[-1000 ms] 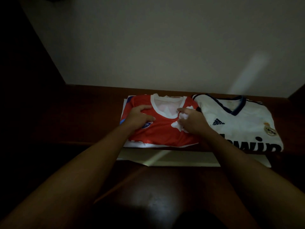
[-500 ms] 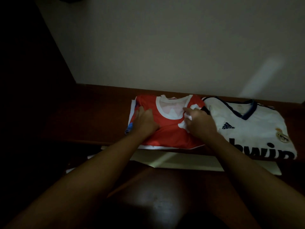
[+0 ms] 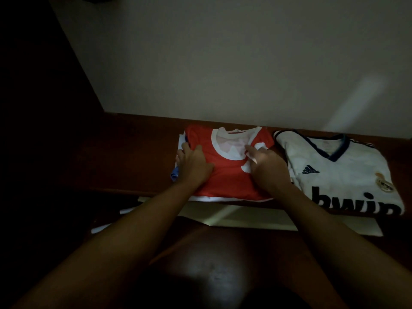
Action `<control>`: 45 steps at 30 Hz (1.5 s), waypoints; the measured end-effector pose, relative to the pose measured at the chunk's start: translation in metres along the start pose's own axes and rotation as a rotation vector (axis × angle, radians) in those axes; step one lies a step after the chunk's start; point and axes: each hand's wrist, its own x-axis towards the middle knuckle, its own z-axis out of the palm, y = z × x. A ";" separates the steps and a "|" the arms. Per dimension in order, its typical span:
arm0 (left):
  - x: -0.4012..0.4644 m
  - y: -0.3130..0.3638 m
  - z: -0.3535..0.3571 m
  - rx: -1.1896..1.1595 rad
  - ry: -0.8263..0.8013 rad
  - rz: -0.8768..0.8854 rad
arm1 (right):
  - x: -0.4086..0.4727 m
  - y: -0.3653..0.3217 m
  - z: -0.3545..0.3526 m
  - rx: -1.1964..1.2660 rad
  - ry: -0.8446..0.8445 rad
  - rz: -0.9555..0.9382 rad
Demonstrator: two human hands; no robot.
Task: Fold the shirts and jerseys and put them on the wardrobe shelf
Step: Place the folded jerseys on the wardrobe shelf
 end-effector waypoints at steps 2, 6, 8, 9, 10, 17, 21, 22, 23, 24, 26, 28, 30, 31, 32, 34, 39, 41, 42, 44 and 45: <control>0.003 0.001 -0.003 -0.130 -0.009 -0.073 | 0.002 0.001 -0.002 0.136 0.021 0.047; 0.011 -0.002 -0.007 -0.190 -0.030 -0.110 | 0.006 0.006 0.000 0.322 0.022 0.140; 0.011 -0.005 -0.006 -0.041 0.022 -0.036 | 0.006 0.007 0.001 0.352 -0.013 0.162; 0.010 -0.006 -0.005 0.014 0.056 0.009 | 0.006 0.006 0.002 0.353 -0.015 0.166; 0.008 -0.008 -0.004 0.039 0.084 0.050 | 0.006 0.005 0.002 0.343 0.000 0.163; 0.003 -0.012 -0.001 -0.261 0.143 0.277 | 0.006 -0.004 -0.007 0.348 0.134 0.143; 0.007 -0.009 -0.018 -0.401 0.182 0.323 | 0.013 -0.003 -0.017 0.452 0.161 0.176; 0.010 -0.009 -0.023 -0.436 0.187 0.318 | 0.015 -0.004 -0.020 0.474 0.170 0.178; 0.013 -0.009 -0.028 -0.472 0.194 0.312 | 0.018 -0.006 -0.023 0.495 0.183 0.176; 0.016 -0.010 -0.033 -0.510 0.199 0.307 | 0.020 -0.008 -0.025 0.509 0.198 0.170; 0.022 -0.011 -0.044 -0.591 0.190 0.274 | 0.026 -0.012 -0.032 0.519 0.218 0.170; 0.028 -0.013 -0.054 -0.654 0.174 0.235 | 0.033 -0.016 -0.038 0.553 0.214 0.185; 0.033 -0.017 -0.063 -0.702 0.172 0.199 | 0.039 -0.024 -0.044 0.627 0.205 0.188; 0.035 -0.020 -0.068 -0.726 0.174 0.183 | 0.042 -0.029 -0.047 0.657 0.208 0.186; 0.036 -0.024 -0.073 -0.753 0.175 0.159 | 0.045 -0.034 -0.049 0.669 0.215 0.180; 0.039 -0.032 -0.086 -0.811 0.164 0.107 | 0.055 -0.047 -0.054 0.634 0.201 0.173; 0.040 -0.049 -0.098 -0.845 0.123 0.035 | 0.072 -0.073 -0.059 0.291 0.056 0.162; 0.038 -0.047 -0.095 -0.851 0.109 0.040 | 0.067 -0.074 -0.059 0.139 0.051 0.134; 0.037 -0.045 -0.093 -0.862 0.106 0.045 | 0.064 -0.073 -0.058 0.072 0.039 0.129; 0.036 -0.039 -0.091 -0.902 0.098 0.056 | 0.059 -0.069 -0.058 -0.051 0.026 0.126; 0.036 -0.035 -0.091 -0.925 0.089 0.060 | 0.058 -0.067 -0.060 -0.085 0.046 0.113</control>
